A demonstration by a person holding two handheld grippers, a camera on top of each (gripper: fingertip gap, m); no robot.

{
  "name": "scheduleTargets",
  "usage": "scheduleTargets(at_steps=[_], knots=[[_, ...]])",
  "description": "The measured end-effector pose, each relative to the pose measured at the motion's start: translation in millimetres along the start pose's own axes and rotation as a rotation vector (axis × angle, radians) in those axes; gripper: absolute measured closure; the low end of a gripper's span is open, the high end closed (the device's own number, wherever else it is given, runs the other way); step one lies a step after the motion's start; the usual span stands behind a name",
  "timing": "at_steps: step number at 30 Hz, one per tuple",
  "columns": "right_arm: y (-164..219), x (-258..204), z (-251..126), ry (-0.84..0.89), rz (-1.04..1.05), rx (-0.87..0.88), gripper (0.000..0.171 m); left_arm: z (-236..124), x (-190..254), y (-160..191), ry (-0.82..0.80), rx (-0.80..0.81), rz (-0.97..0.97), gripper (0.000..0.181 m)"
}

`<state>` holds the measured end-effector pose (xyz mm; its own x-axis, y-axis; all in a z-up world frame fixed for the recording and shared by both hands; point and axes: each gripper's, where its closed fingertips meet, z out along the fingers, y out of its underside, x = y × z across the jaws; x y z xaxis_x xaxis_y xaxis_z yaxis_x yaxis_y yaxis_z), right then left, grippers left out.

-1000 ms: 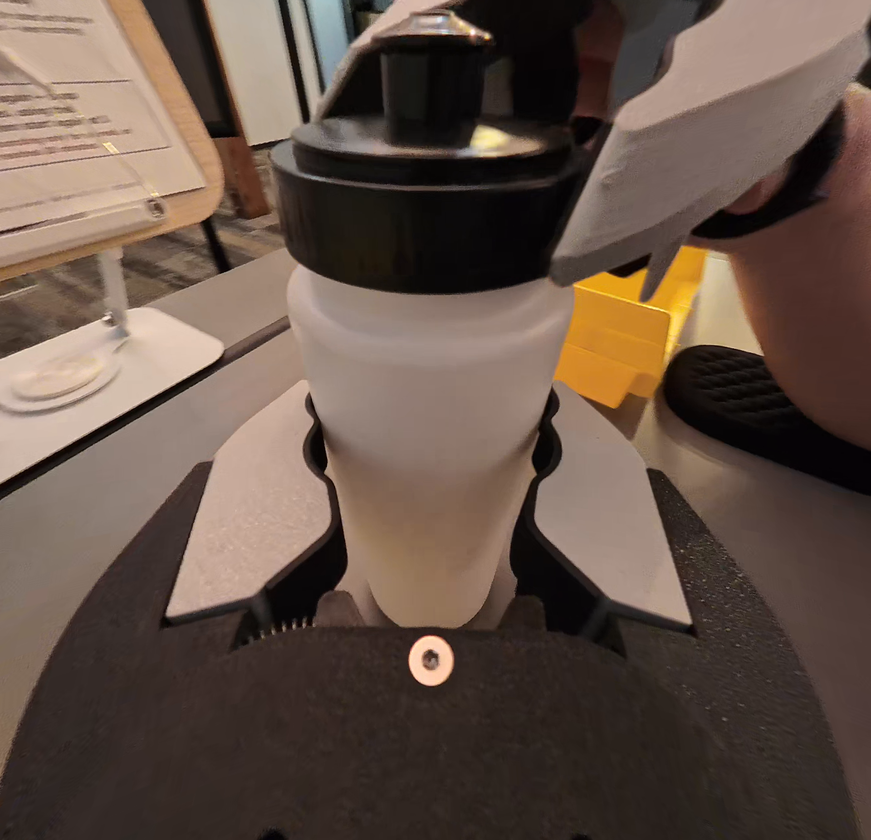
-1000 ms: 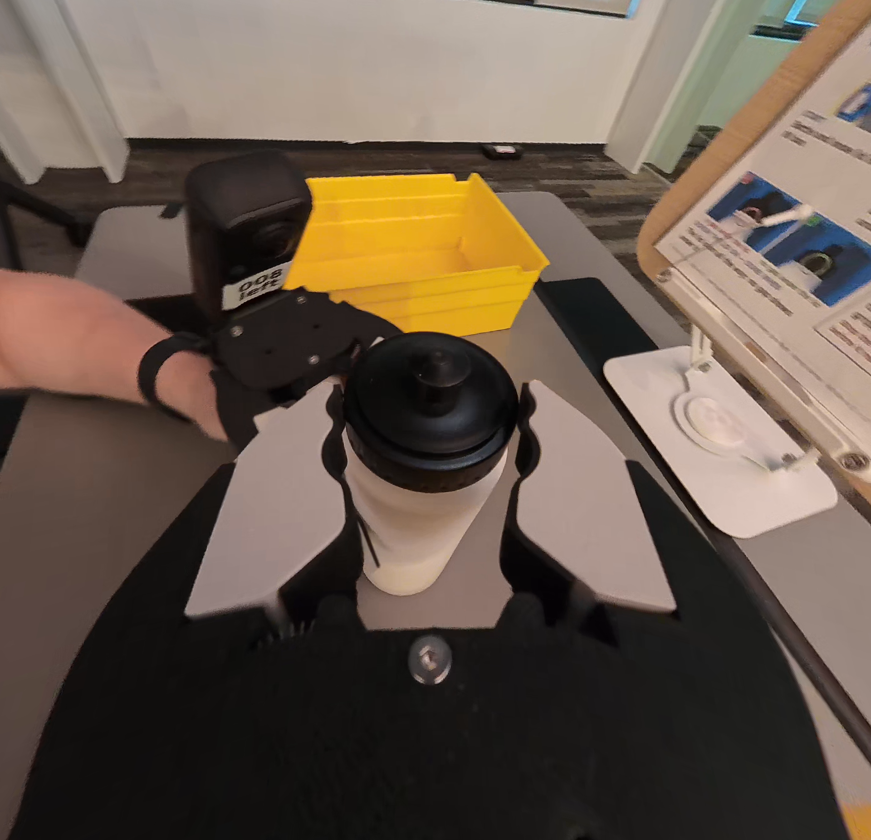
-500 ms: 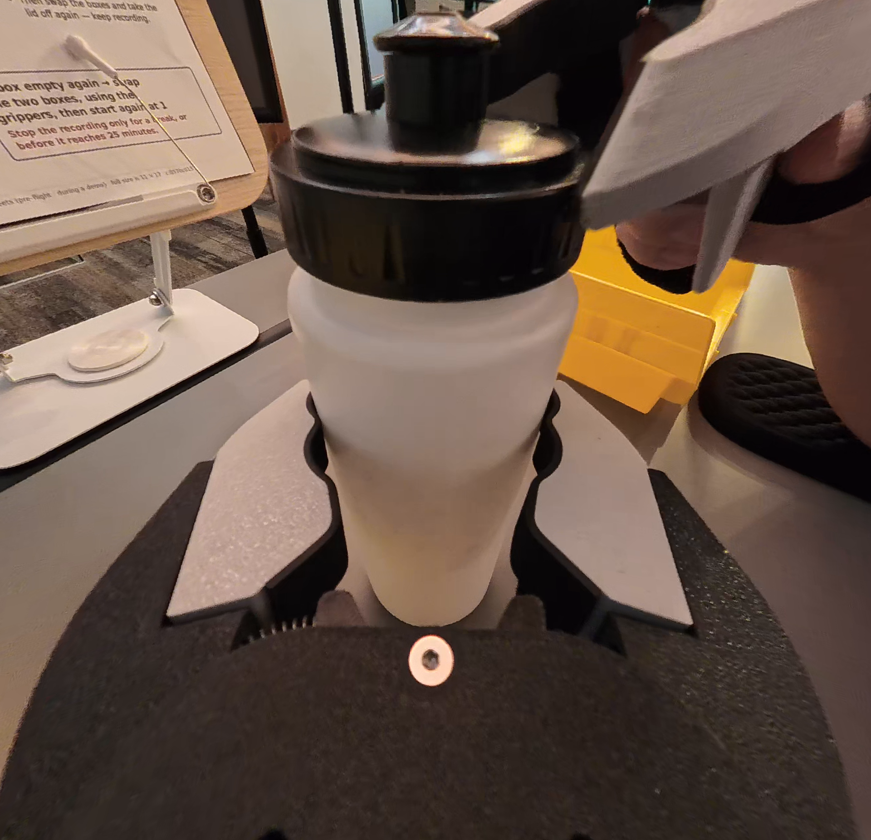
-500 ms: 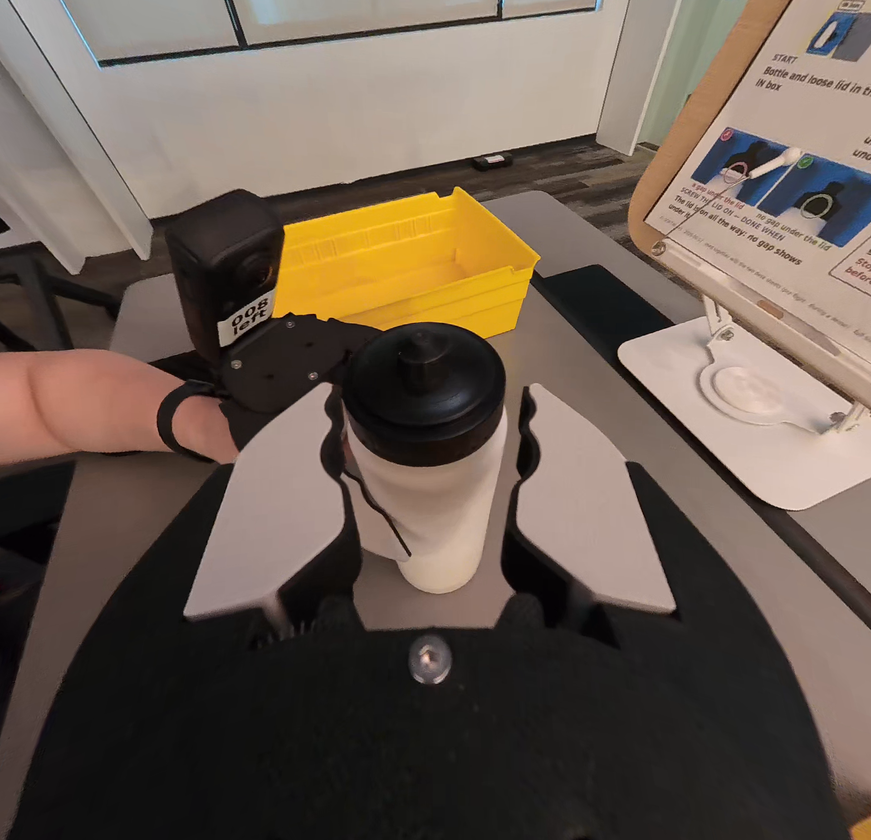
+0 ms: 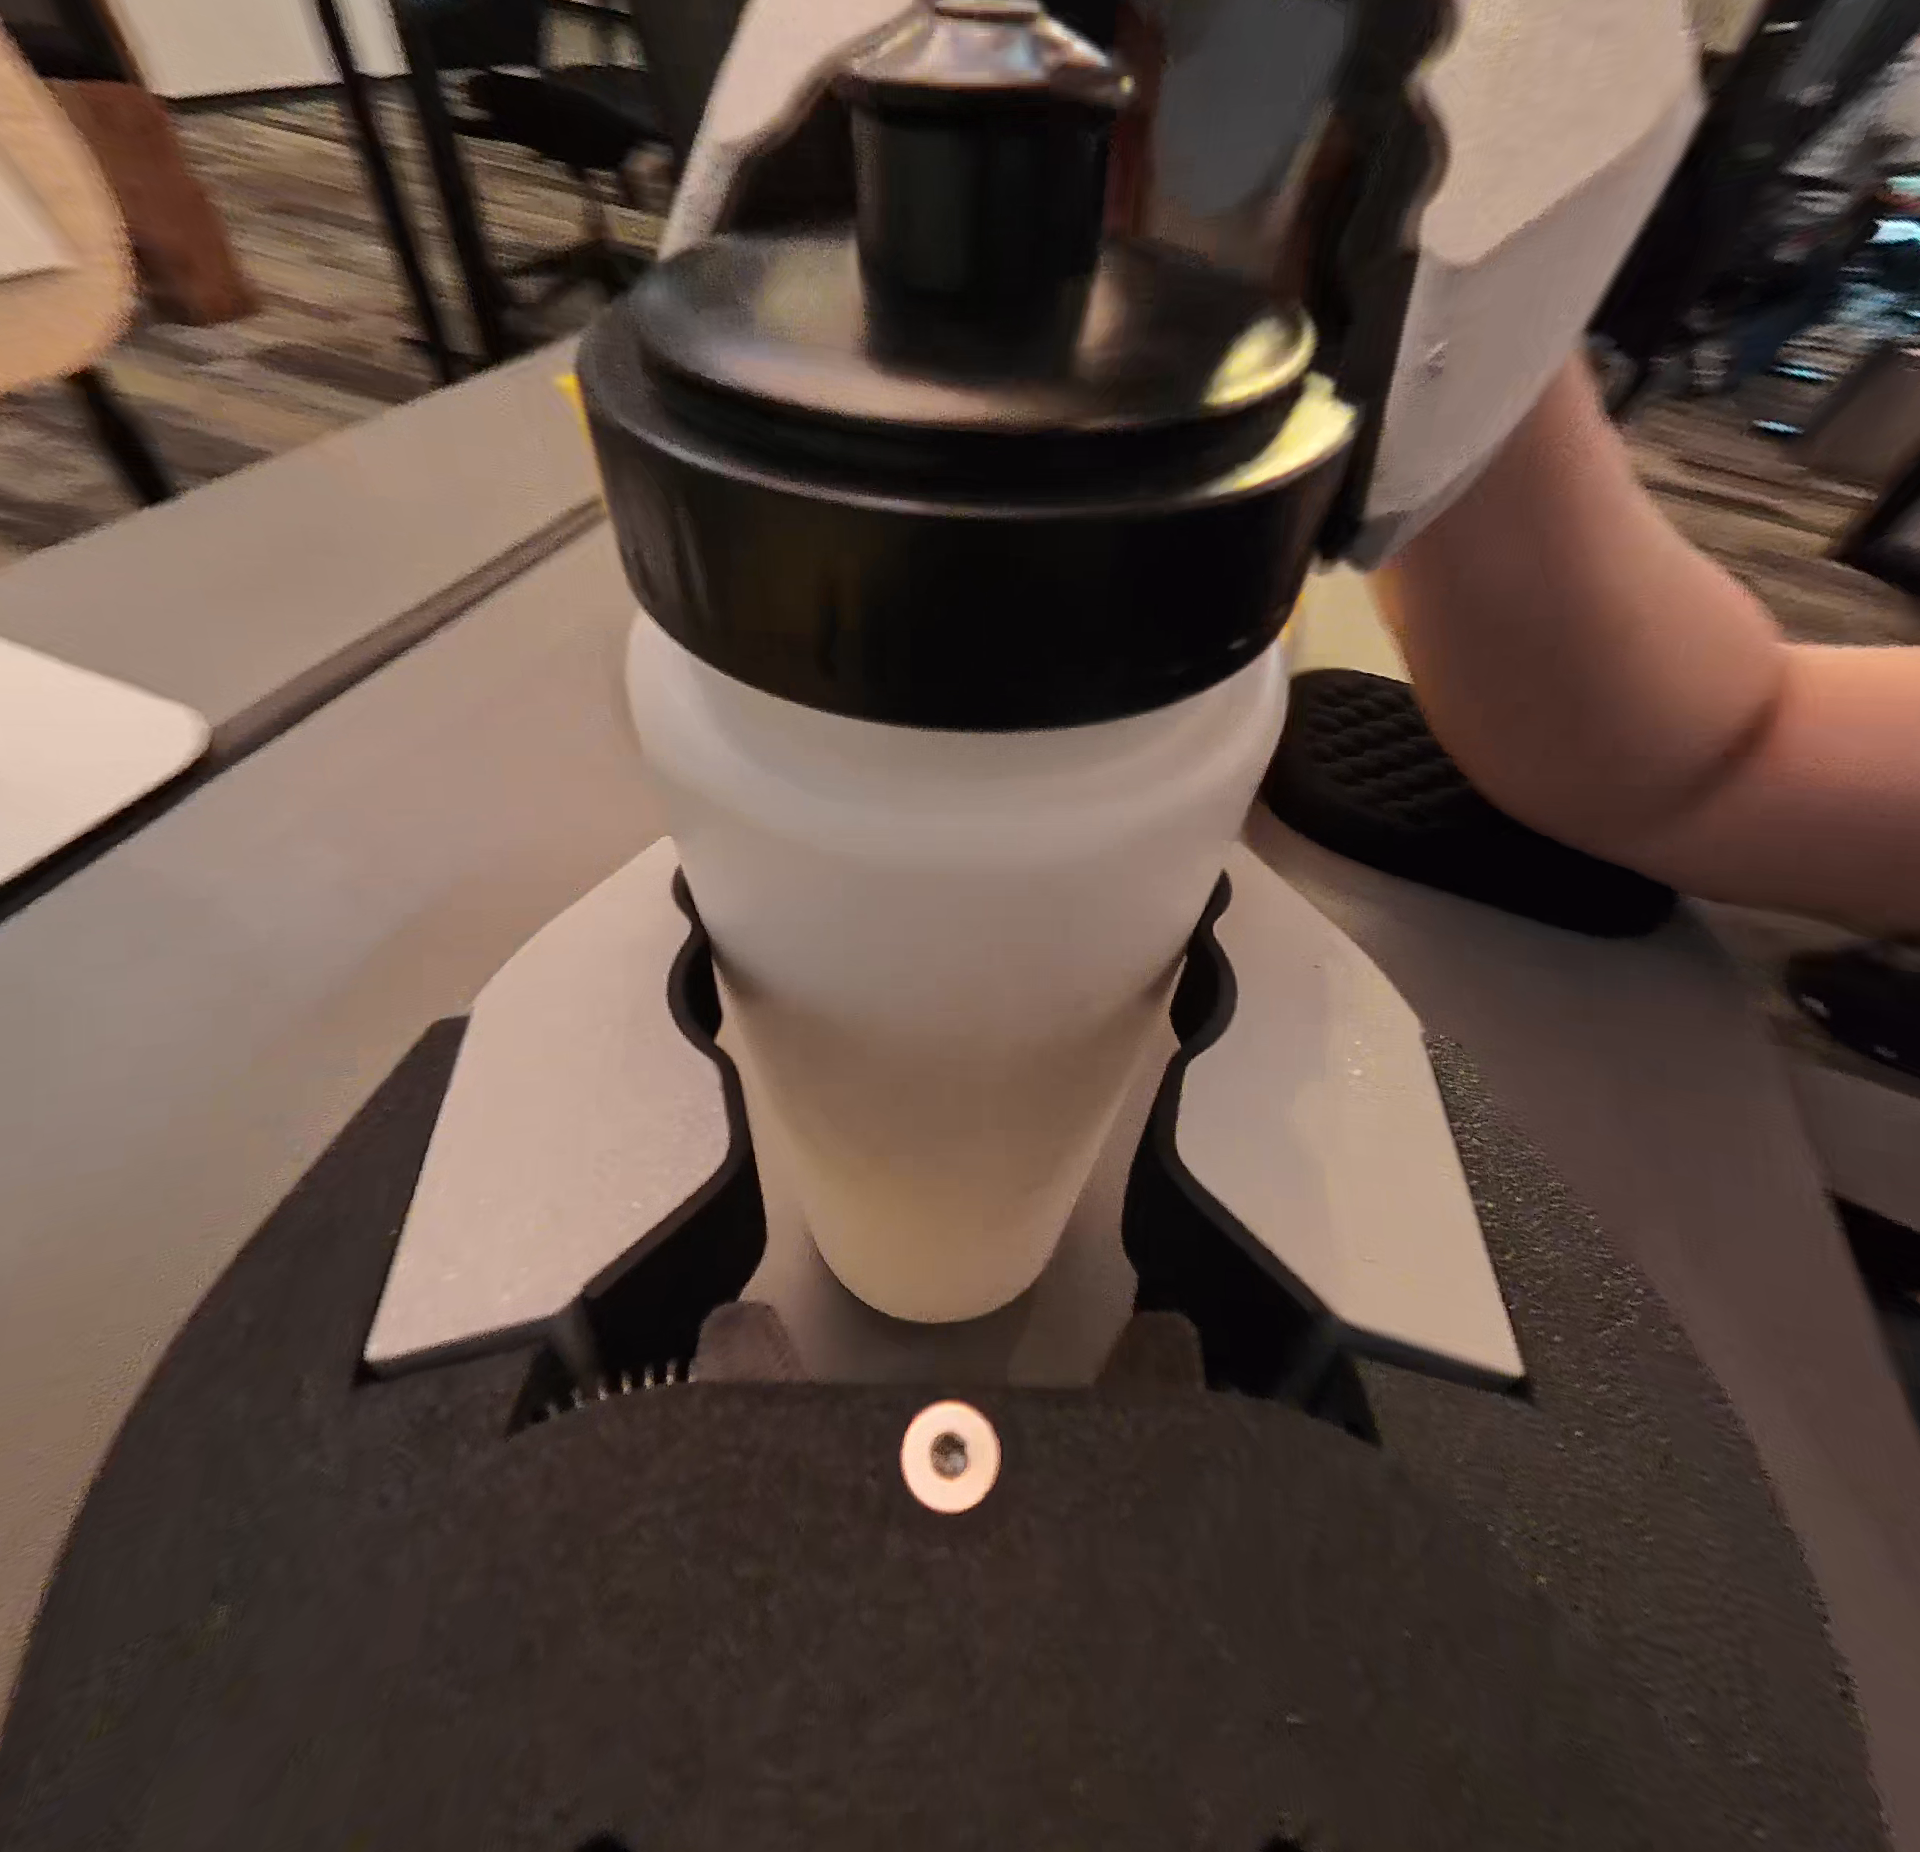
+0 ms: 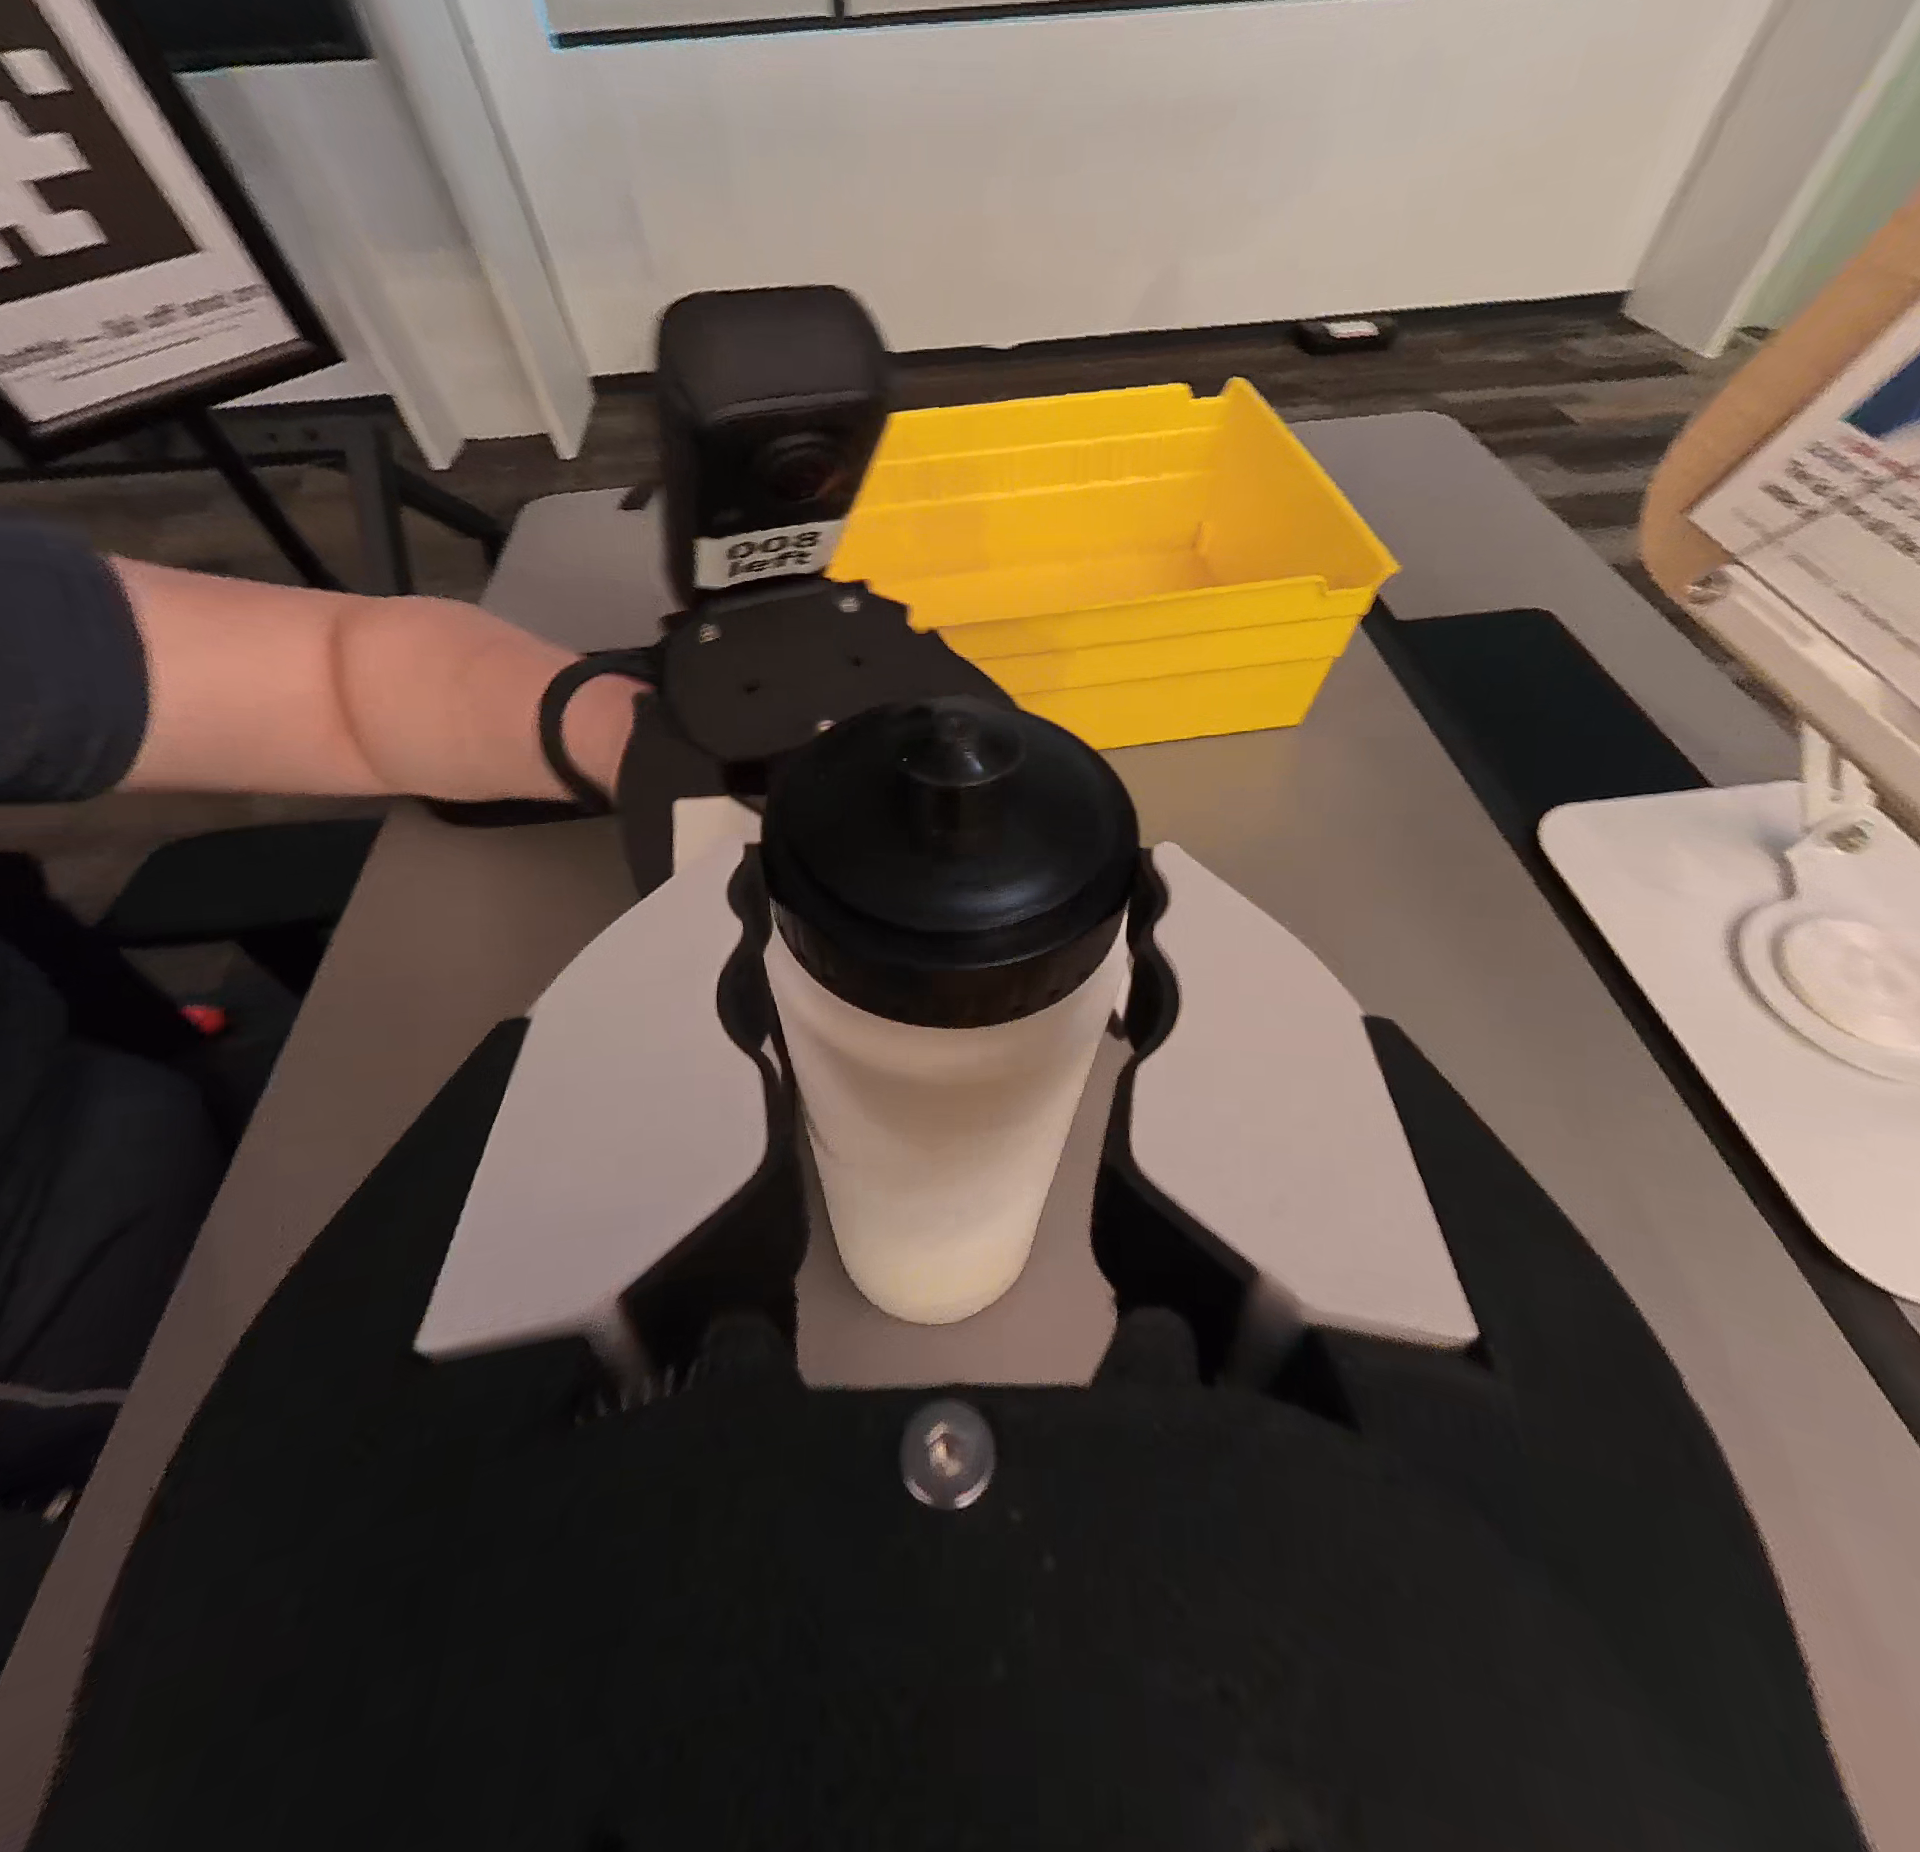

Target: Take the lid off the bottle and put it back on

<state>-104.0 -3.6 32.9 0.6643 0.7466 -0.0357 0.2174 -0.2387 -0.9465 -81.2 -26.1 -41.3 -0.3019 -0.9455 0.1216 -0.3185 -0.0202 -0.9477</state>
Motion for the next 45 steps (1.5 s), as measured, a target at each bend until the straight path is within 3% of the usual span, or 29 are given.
scheduleTargets(at_steps=[4,8,10,14,16,20,22,26,32,40,45], knots=[[4.2,-26.4,-9.0,-0.209,-0.072,0.025,0.104,-3.2,31.8,6.5,0.223,-0.057,0.067,0.095],[7.6,-52.5,-14.6,-0.372,-0.13,0.043,0.103,-7.6,57.0,12.4,0.354,-0.084,0.146,0.095],[8.4,-55.3,-16.9,-0.393,-0.136,0.044,0.103,-5.7,57.6,12.6,0.338,-0.096,0.148,0.095],[6.2,-37.6,-16.4,-0.26,-0.14,0.019,0.099,0.4,41.7,8.3,0.229,-0.085,0.105,0.094],[0.1,-24.9,-12.9,-0.128,-0.149,0.01,0.077,0.1,35.8,7.2,0.202,-0.079,0.091,0.095],[-4.1,-18.7,-4.4,0.022,-0.132,-0.059,0.08,0.4,20.3,5.6,0.102,-0.076,0.087,0.094],[-1.7,-17.2,-0.4,0.065,-0.13,-0.101,0.095,0.5,14.8,5.1,0.065,-0.075,0.086,0.094],[-0.6,-16.6,-0.4,0.063,-0.072,-0.113,0.099,0.1,16.7,5.3,0.079,-0.074,0.085,0.095],[4.6,-45.0,-7.8,-0.101,-0.213,-0.13,0.099,-1.2,45.8,11.2,0.233,-0.1,0.166,0.095],[9.0,-109.0,-20.0,-0.493,-0.342,-0.035,0.099,-16.5,109.8,24.1,0.59,-0.122,0.252,0.094],[7.8,-103.2,-21.6,-0.494,-0.328,-0.009,0.1,-12.8,103.2,21.4,0.546,-0.131,0.218,0.095]])
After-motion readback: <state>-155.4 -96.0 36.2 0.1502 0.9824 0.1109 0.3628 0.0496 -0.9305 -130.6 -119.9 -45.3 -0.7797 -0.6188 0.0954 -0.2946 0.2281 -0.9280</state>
